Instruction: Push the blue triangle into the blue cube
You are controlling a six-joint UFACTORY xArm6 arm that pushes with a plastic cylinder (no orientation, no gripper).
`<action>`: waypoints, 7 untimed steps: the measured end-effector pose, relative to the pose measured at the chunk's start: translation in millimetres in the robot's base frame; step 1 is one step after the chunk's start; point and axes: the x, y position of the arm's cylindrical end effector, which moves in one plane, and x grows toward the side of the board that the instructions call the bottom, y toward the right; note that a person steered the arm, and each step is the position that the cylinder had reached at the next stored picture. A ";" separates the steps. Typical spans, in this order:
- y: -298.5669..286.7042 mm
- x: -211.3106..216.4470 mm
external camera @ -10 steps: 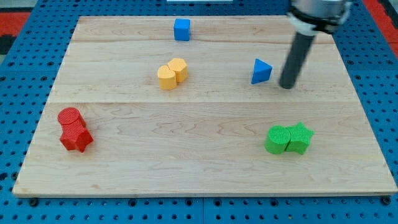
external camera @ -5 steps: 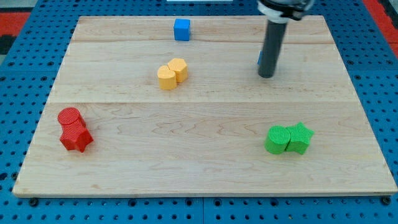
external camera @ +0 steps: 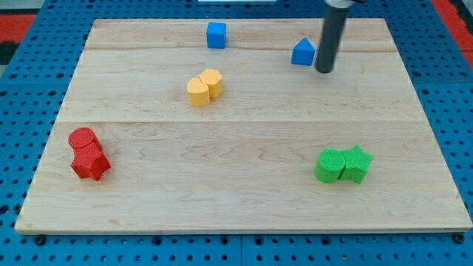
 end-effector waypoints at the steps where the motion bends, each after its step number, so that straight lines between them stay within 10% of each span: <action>1: -4.5 -11.3; 3: -116.2 -33.0; 5: -29.4 -40.2; 7: -178.7 -59.4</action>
